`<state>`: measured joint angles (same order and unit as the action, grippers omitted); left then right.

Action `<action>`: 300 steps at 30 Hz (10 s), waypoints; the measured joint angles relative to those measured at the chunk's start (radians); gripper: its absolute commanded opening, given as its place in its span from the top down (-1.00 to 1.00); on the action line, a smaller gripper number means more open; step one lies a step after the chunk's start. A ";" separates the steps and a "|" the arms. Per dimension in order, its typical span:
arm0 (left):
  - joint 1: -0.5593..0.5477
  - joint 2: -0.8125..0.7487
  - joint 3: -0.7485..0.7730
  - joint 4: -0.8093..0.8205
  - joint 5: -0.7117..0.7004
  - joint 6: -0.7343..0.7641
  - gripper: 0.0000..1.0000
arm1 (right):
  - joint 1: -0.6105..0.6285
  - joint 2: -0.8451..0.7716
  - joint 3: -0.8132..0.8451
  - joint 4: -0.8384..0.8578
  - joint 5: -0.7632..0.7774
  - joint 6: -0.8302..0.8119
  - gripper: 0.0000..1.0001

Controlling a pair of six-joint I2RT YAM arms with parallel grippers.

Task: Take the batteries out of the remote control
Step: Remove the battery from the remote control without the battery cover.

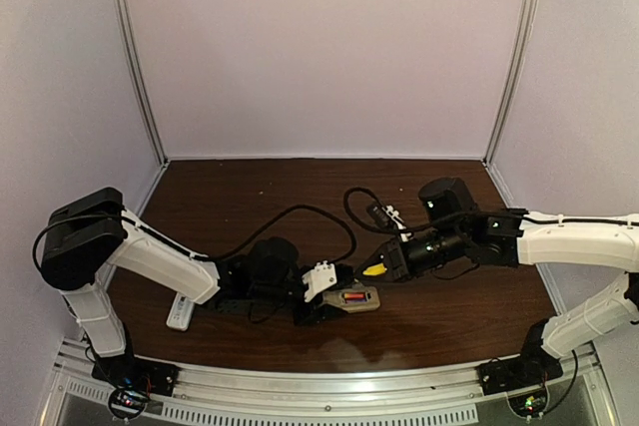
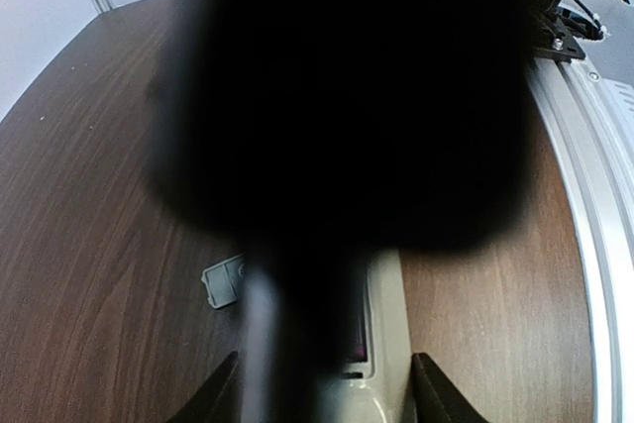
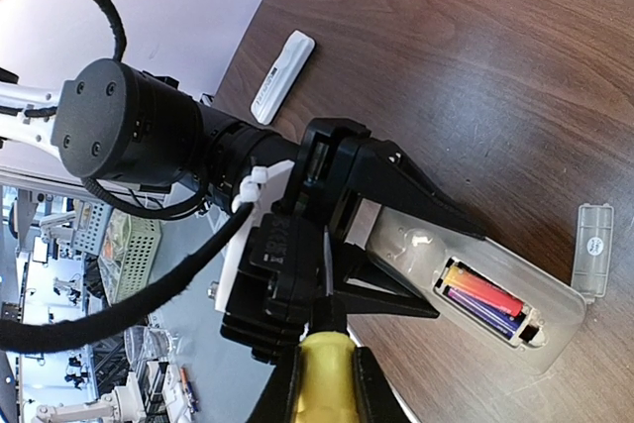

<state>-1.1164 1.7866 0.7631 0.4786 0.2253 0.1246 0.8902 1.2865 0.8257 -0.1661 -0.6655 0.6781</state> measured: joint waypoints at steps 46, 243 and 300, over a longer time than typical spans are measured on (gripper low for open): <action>-0.005 0.000 0.014 -0.034 0.069 -0.071 1.00 | 0.056 -0.004 0.086 -0.379 0.178 -0.186 1.00; 0.127 -0.159 0.130 -0.218 -0.004 0.578 1.00 | 0.068 -0.084 0.268 -0.482 0.441 -0.989 1.00; 0.127 -0.134 0.139 -0.295 0.011 0.707 1.00 | 0.052 0.093 0.305 -0.488 0.440 -1.177 1.00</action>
<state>-0.9890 1.6524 0.9020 0.1837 0.2359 0.8314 0.9421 1.3800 1.1309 -0.6537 -0.2253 -0.4992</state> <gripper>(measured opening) 0.507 0.153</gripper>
